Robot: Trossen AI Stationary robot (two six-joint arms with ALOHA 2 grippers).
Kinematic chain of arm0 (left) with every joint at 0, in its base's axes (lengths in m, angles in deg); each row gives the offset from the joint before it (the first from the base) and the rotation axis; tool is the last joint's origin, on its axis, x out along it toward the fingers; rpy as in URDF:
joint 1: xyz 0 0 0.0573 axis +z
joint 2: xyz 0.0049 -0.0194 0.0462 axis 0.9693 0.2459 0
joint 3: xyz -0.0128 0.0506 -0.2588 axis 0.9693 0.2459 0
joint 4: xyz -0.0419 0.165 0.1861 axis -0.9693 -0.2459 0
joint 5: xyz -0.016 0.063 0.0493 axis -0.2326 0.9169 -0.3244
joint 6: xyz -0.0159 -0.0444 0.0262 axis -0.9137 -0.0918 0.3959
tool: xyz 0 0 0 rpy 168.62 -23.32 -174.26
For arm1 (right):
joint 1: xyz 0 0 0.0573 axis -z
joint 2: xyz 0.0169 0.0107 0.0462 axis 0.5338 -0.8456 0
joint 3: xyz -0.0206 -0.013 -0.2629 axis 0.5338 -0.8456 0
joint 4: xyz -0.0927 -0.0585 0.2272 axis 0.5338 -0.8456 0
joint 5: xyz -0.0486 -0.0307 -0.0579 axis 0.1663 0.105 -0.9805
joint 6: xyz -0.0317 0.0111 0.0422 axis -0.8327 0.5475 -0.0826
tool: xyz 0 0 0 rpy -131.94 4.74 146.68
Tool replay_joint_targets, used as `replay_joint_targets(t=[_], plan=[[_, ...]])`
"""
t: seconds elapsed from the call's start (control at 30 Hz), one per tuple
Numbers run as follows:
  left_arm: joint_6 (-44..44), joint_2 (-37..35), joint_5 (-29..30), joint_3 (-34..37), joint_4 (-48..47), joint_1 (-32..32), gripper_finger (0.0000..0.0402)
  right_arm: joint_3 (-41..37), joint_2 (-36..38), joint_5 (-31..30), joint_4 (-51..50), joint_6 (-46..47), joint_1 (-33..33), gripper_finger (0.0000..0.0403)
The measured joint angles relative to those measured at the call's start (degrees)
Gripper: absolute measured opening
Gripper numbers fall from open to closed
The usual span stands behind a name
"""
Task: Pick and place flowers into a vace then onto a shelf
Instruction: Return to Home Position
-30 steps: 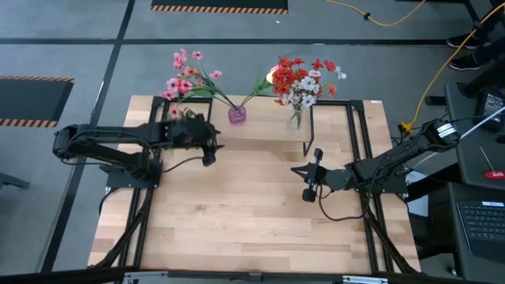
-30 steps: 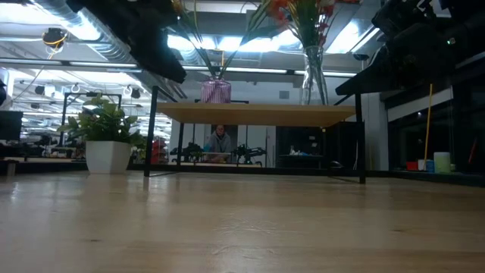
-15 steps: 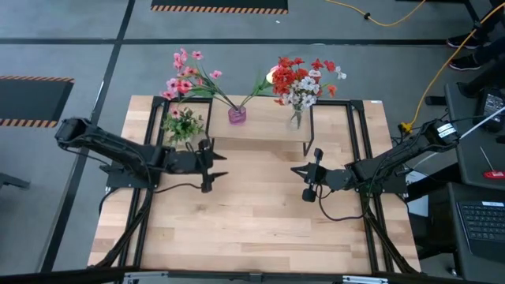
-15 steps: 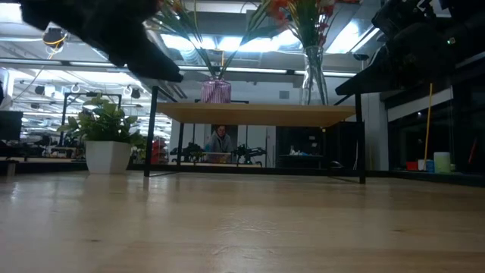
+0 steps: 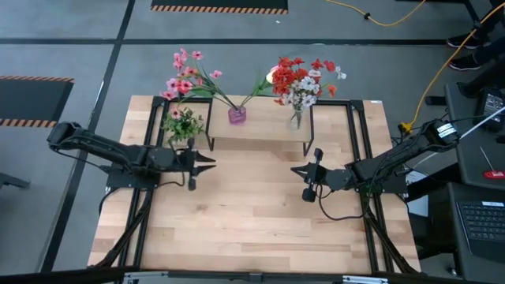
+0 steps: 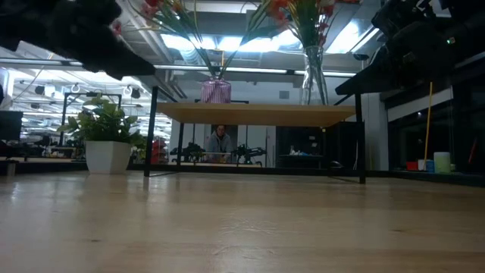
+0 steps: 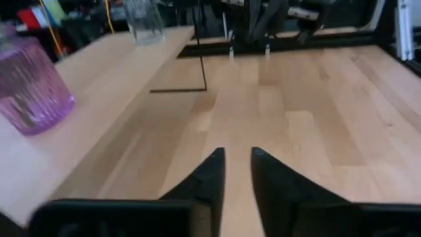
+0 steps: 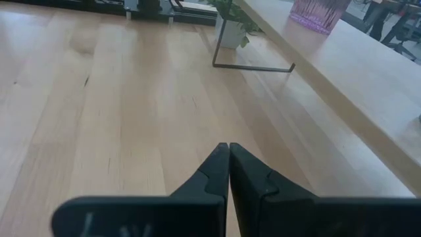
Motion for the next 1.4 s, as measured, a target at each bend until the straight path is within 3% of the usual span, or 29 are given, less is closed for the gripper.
replay_joint_targets(t=[0.2,0.4,0.57,0.77,0.97,1.1,1.4], plan=[[2.1,-11.9,-0.1,7.4,0.2,0.0,0.0006,0.0,0.0,0.3,1.4,-0.1,0.0,0.0016],[4.1,-25.0,0.8,14.8,1.6,0.0,0.0001,0.0,0.0,3.0,5.7,-3.2,0.0,0.0016],[5.4,-33.7,2.1,15.2,-5.6,0.2,0.0001,0.0,1.5,3.3,5.5,-3.3,0.0,0.0016],[9.8,-41.0,-1.1,15.2,-6.7,1.9,0.0001,0.0,8.1,6.0,2.4,-6.3,0.0,0.0005],[11.1,-42.0,-3.8,15.1,-7.1,6.2,0.0002,0.0,17.6,8.7,-6.7,-6.2,0.0,0.0008],[8.5,-41.5,-8.7,15.2,-7.5,10.1,0.0001,-0.1,22.3,8.9,-11.1,-6.3,0.0,0.0003],[6.0,-41.3,-15.8,15.2,-8.8,15.8,0.0001,-14.1,32.2,11.5,4.0,-12.0,0.0,0.0002]])
